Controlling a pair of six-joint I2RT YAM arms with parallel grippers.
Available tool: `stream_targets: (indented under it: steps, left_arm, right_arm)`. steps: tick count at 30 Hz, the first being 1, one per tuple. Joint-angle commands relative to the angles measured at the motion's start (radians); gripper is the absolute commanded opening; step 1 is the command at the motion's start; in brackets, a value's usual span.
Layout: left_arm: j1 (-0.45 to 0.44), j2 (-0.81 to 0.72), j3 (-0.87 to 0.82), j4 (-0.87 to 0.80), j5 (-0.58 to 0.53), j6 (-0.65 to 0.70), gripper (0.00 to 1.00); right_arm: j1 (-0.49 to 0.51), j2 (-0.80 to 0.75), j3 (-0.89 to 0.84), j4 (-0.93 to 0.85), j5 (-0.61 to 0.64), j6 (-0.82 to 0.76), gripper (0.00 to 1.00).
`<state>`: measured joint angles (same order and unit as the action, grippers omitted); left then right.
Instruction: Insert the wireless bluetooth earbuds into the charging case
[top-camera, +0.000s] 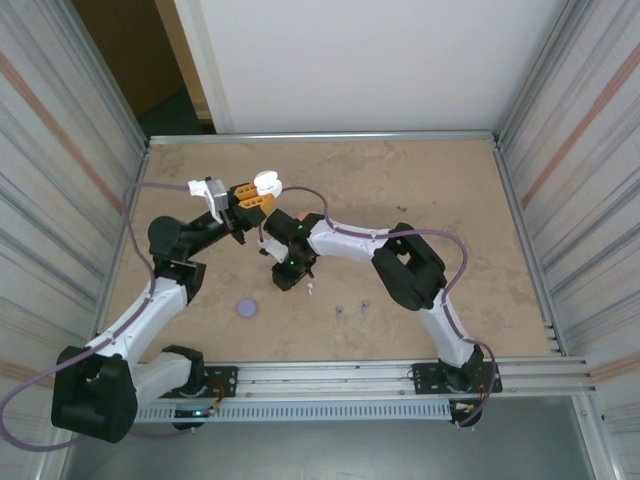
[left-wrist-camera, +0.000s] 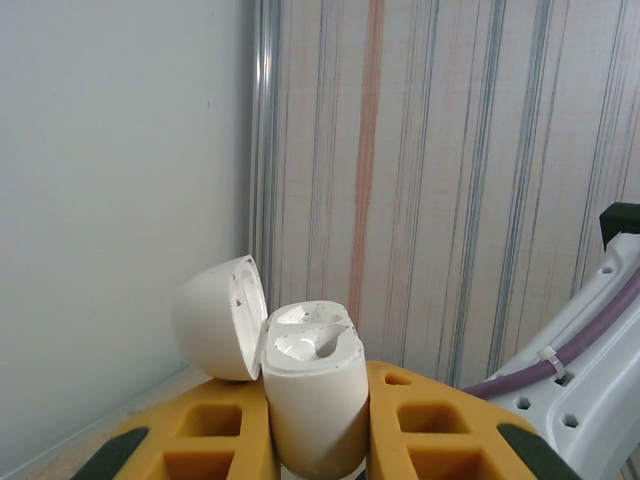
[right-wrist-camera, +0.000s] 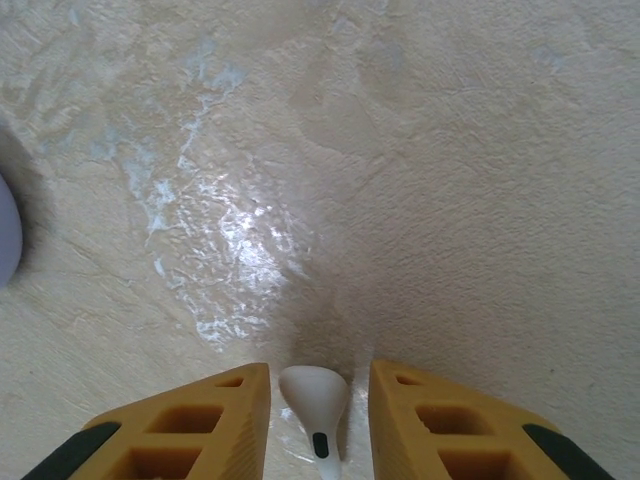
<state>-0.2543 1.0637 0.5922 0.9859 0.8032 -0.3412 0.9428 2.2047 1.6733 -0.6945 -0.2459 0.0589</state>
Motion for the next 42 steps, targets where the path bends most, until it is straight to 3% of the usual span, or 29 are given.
stream_targets:
  steps: [1,8,18,28,36,42]
  left_arm:
    - [0.006,-0.007,-0.003,0.033,0.006,0.001,0.00]
    - [0.007,-0.011,-0.003,0.028,0.005,0.002,0.00]
    - [0.007,-0.011,-0.006,0.030,0.002,0.005,0.00]
    - [-0.008,0.000,-0.030,0.092,0.007,0.024,0.00]
    - [-0.087,-0.013,-0.032,0.045,-0.029,0.161,0.00]
    - [-0.109,0.010,-0.030,0.062,-0.026,0.185,0.00]
  right_arm:
    - [0.022,0.036,0.007,-0.047,-0.011,-0.021,0.27]
    - [0.012,-0.011,-0.037,-0.002,-0.031,-0.009,0.20]
    - [-0.044,-0.193,-0.202,0.141,-0.049,0.029,0.17]
    - [-0.126,-0.490,-0.373,0.211,-0.039,0.052,0.17]
    - [-0.194,-0.757,-0.478,0.252,-0.076,0.059,0.17]
    - [-0.211,-0.928,-0.502,0.277,-0.067,0.056,0.18]
